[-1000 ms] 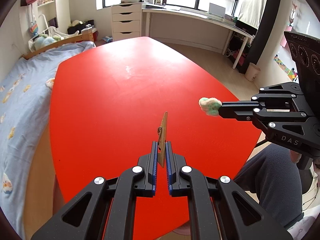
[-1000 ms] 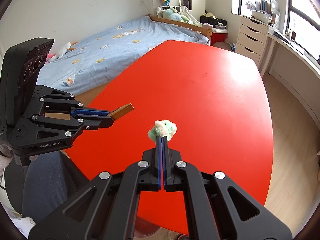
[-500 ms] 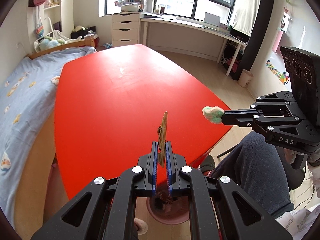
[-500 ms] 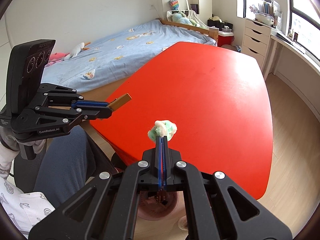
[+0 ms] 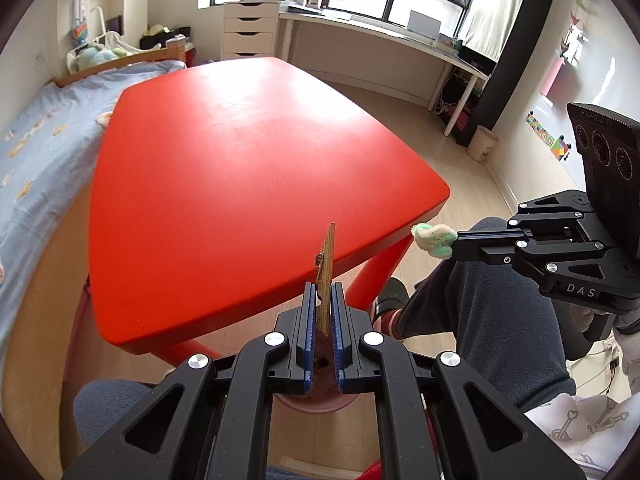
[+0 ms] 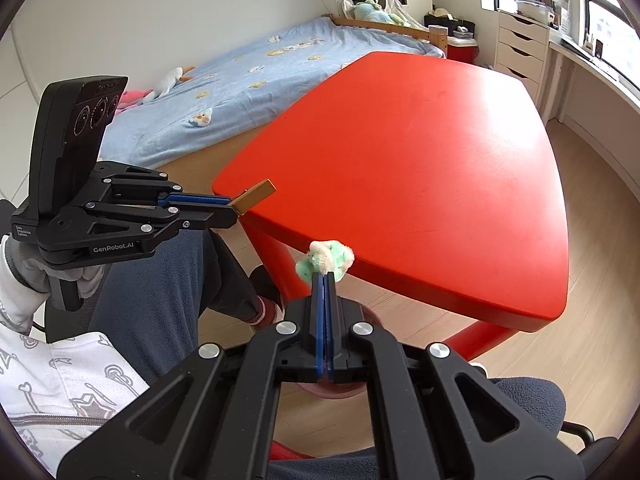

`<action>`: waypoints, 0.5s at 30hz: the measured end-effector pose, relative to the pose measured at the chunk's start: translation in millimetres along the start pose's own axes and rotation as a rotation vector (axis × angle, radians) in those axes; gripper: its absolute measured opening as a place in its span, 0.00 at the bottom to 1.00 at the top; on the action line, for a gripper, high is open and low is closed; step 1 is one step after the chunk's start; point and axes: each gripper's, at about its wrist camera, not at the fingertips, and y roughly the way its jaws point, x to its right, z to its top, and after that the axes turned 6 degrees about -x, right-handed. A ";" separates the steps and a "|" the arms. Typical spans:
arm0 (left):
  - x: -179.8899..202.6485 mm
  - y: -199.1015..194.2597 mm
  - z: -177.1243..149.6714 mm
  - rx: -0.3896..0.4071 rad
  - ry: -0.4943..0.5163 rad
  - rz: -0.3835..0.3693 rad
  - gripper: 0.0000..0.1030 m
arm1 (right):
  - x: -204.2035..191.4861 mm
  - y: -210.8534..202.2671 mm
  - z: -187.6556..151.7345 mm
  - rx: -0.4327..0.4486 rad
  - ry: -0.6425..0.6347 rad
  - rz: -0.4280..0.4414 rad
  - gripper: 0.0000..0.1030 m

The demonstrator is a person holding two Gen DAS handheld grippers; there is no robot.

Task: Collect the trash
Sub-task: 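Carry the fluffy ball and clothespin with both tools over the wastebasket, then open both tools to drop the ball and clothespin into the wastebasket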

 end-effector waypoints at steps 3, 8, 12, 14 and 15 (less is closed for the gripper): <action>1.5 2.2 -7.7 -0.015 -0.005 -0.010 0.08 | -1.7 7.3 -6.3 -0.020 0.007 0.015 0.00; 5.9 3.6 -13.3 -0.025 -0.002 -0.018 0.08 | -4.1 14.8 -14.2 -0.039 0.009 0.031 0.00; 7.0 4.1 -14.2 -0.027 0.004 -0.024 0.08 | -3.2 16.9 -15.7 -0.043 0.009 0.040 0.00; 7.5 4.9 -14.0 -0.030 0.010 -0.026 0.08 | -2.1 17.5 -15.6 -0.045 0.009 0.046 0.00; 7.9 5.3 -13.5 -0.031 0.013 -0.026 0.08 | -1.5 17.8 -15.7 -0.046 0.008 0.046 0.01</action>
